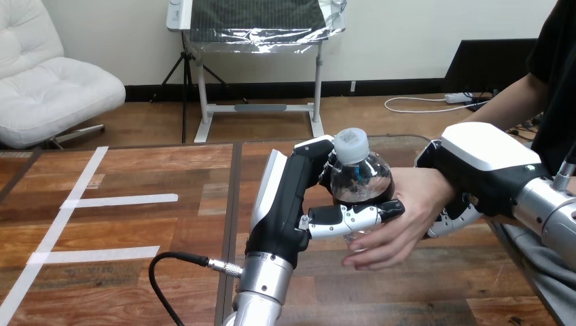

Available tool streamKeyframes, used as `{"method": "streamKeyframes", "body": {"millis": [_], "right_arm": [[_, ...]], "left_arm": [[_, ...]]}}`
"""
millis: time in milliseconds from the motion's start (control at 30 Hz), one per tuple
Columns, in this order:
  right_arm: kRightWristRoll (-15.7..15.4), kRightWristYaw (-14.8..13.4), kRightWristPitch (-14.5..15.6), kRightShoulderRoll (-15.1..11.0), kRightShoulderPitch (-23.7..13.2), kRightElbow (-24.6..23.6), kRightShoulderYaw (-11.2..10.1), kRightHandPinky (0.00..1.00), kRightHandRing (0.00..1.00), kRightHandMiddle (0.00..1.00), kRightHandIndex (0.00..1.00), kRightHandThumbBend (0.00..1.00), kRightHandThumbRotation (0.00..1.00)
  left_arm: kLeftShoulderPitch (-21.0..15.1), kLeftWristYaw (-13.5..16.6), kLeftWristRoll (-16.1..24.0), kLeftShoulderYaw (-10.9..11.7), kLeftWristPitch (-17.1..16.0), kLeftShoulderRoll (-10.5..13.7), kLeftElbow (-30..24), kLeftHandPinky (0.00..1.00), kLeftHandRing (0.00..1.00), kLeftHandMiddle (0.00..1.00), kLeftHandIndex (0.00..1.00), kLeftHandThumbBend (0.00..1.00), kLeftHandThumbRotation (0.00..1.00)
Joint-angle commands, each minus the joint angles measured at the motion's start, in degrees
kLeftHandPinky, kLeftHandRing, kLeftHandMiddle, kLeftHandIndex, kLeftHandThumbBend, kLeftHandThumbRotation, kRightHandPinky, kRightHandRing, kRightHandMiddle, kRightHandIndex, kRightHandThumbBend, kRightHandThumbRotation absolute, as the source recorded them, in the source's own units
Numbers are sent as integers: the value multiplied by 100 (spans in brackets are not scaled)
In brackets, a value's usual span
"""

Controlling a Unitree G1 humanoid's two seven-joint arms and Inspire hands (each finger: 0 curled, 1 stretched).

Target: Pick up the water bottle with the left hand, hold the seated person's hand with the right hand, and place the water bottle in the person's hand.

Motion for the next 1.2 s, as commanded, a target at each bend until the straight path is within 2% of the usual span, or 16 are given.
{"method": "streamKeyframes", "body": {"millis": [0,233,467,933,1033,1167], "right_arm": [[-2,33,122,-151,-146,-161,-268,15,20,28,30,76,0],[8,106,201,-132,-148,-205,-288,15,20,27,30,76,0],[7,85,138,-141,-142,-191,-301,15,20,27,29,76,0],[22,113,159,-139,-140,-192,-309,15,20,27,29,76,0],[120,89,86,-117,-137,-139,-335,14,20,27,29,77,0],[79,113,155,-125,-144,-162,-310,14,20,27,29,76,0]], "left_arm": [[-727,166,41,-197,-305,-895,104,39,40,44,48,61,0],[-729,199,40,-268,-231,-958,115,39,40,44,48,61,0],[-739,254,34,-312,-242,-1002,157,38,39,44,48,62,0],[-747,250,-27,-345,-138,-978,64,38,39,43,49,61,0],[-754,235,-47,-343,-143,-960,60,38,39,43,49,60,0],[-760,232,-53,-345,-105,-940,43,39,39,43,48,60,0]]}}
